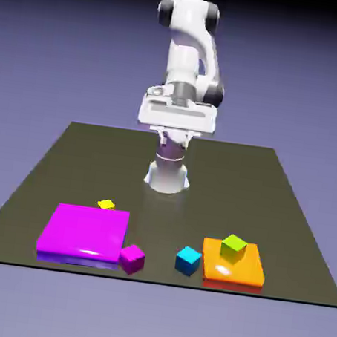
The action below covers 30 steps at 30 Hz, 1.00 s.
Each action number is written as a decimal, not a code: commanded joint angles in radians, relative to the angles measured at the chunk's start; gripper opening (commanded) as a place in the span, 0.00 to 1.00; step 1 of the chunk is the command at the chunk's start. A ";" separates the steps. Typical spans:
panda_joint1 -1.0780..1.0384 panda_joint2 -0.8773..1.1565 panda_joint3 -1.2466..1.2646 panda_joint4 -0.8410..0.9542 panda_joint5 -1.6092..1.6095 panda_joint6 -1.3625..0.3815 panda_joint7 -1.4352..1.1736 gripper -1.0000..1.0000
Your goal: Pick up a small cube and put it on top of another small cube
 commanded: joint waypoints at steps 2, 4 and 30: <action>-0.073 0.032 0.028 -0.003 0.070 -0.022 0.036 0.50; -0.145 0.064 0.056 -0.007 0.139 -0.044 0.071 0.50; -1.087 0.479 0.421 -0.049 1.043 -0.332 0.533 0.50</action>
